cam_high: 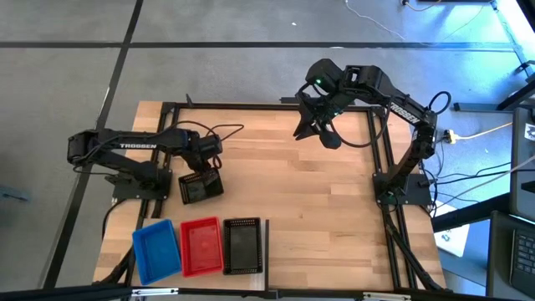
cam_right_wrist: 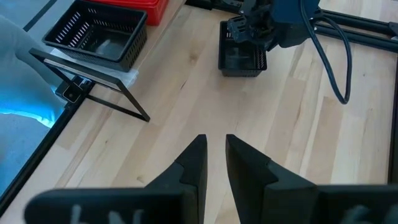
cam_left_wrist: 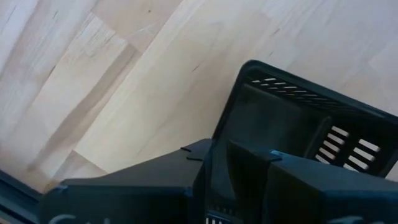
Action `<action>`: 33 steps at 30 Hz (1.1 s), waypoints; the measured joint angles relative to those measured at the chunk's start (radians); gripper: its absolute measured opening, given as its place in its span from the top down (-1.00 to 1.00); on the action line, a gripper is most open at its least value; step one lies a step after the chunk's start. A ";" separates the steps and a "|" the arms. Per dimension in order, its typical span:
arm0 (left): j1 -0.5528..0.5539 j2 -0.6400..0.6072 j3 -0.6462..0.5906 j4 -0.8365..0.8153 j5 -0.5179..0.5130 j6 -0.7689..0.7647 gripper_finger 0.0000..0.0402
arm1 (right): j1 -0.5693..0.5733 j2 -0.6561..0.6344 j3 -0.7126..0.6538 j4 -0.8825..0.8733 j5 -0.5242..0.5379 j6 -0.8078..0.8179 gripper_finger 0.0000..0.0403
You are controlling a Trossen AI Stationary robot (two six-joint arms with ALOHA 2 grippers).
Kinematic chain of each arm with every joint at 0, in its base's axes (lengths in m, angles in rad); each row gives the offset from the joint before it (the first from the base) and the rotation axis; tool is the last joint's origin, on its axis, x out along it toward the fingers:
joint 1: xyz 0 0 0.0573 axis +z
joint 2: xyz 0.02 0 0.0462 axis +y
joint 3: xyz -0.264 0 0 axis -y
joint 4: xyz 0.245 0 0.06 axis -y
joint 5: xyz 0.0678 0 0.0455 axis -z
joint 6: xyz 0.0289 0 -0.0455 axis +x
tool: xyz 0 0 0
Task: Stack baskets on shelf by color
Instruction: Stack the black bin on top of the other black bin on the shelf
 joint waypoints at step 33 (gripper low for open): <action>0.000 0.163 0.076 0.005 0.035 0.114 0.81 | 0.000 0.000 0.000 -0.008 0.001 0.000 0.71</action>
